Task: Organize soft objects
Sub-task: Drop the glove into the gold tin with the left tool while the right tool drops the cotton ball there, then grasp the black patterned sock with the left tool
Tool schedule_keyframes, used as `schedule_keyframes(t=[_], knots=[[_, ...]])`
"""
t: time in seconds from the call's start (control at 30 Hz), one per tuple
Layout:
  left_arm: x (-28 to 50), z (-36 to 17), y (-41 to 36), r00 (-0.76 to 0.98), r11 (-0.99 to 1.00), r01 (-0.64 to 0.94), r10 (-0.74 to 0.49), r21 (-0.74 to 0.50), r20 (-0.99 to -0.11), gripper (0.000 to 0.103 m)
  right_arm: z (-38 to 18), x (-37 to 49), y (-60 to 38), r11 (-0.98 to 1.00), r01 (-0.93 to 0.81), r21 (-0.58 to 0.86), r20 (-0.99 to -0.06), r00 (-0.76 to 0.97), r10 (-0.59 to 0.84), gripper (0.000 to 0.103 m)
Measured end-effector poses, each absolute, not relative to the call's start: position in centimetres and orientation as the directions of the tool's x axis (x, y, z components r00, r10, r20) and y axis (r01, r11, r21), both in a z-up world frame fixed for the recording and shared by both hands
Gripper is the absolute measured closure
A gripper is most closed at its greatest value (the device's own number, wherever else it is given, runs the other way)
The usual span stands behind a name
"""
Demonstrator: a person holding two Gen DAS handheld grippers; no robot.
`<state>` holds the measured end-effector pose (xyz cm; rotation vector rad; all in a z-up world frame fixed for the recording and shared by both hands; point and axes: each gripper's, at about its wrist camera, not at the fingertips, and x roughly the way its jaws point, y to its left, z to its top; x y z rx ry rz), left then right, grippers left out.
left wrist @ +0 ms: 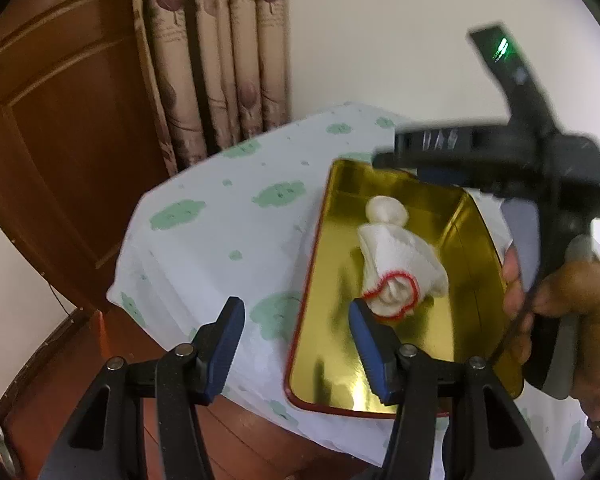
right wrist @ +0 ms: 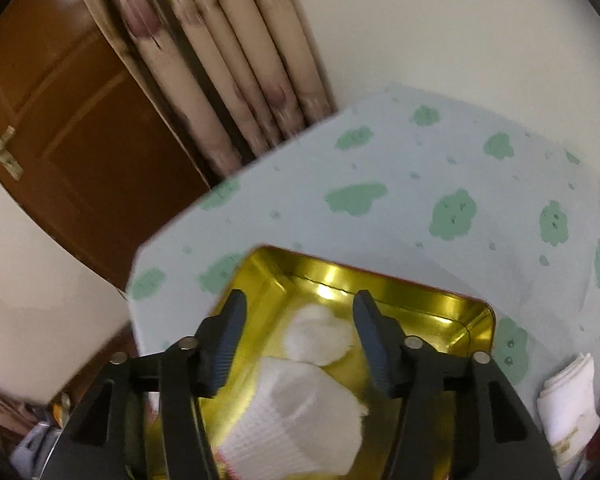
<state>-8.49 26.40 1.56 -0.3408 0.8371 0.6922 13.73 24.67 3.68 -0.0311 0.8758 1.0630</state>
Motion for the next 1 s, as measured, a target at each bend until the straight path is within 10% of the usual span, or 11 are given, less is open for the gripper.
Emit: schedule_keyframes(t=[0.3,0.73,1.0], knots=[[-7.9,1.9,24.4,0.505,0.768,-0.639,0.453,0.034,-0.735,0.047,7.7,8.6,12.3,0.559,-0.732,0.390,-0.456,0.374,0.808,0.027],[-4.8,4.3,14.0,0.691,0.974,-0.226,0.168,0.010,-0.703,0.047,-2.8,2.0,-19.4,0.971,-0.234,0.048,-0.668,0.716,0.205,0.010],[4.8,3.1,10.3,0.598,0.999,-0.030,-0.010,-0.035,-0.801,0.047,-5.5,1.8,-23.1,0.979,-0.179,0.095,-0.676,0.710,0.196,0.010]])
